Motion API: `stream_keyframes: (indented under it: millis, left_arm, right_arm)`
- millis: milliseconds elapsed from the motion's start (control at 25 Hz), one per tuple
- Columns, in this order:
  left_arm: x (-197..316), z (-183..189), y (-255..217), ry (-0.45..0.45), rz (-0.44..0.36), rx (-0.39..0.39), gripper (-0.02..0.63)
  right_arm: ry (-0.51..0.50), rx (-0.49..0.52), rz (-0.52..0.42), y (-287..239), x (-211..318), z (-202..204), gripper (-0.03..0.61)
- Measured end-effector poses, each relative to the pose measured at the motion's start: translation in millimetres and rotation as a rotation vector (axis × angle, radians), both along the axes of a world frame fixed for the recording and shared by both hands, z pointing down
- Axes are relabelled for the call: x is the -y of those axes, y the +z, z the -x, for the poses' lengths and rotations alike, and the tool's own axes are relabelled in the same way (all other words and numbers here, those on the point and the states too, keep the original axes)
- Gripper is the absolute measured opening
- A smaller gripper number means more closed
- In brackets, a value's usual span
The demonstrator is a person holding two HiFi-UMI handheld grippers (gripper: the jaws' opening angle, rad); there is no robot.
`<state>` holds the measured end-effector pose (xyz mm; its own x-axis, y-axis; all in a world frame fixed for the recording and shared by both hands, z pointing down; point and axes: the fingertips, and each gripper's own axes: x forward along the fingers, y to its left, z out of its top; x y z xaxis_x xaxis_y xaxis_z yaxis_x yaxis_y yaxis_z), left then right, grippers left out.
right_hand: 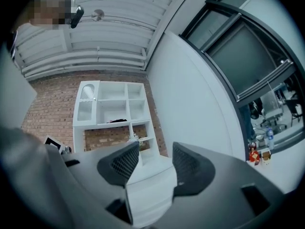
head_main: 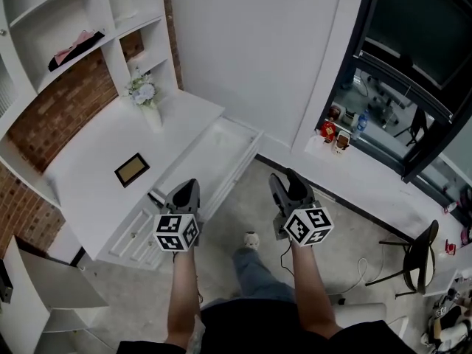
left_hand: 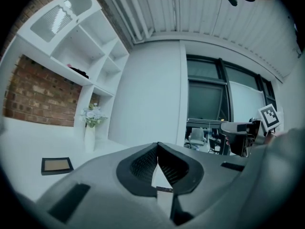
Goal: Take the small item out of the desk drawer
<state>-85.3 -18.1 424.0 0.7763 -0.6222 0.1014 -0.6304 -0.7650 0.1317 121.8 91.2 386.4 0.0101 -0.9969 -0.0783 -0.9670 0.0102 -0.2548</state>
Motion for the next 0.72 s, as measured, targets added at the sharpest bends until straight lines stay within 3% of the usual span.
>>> stream_keyframes:
  millis: [240,720]
  left_arm:
    - [74.0,-30.1,18.3,-0.048,0.016,0.016,0.009]
    - [224.6,-86.6,50.8,-0.210,0.076,0.072,0.009]
  right_arm:
    - [-0.033,0.019,0.024,19.7,90.3,-44.8,0.199]
    - [-0.220,0.057,0.162,71.3,296.2,-111.6,0.199]
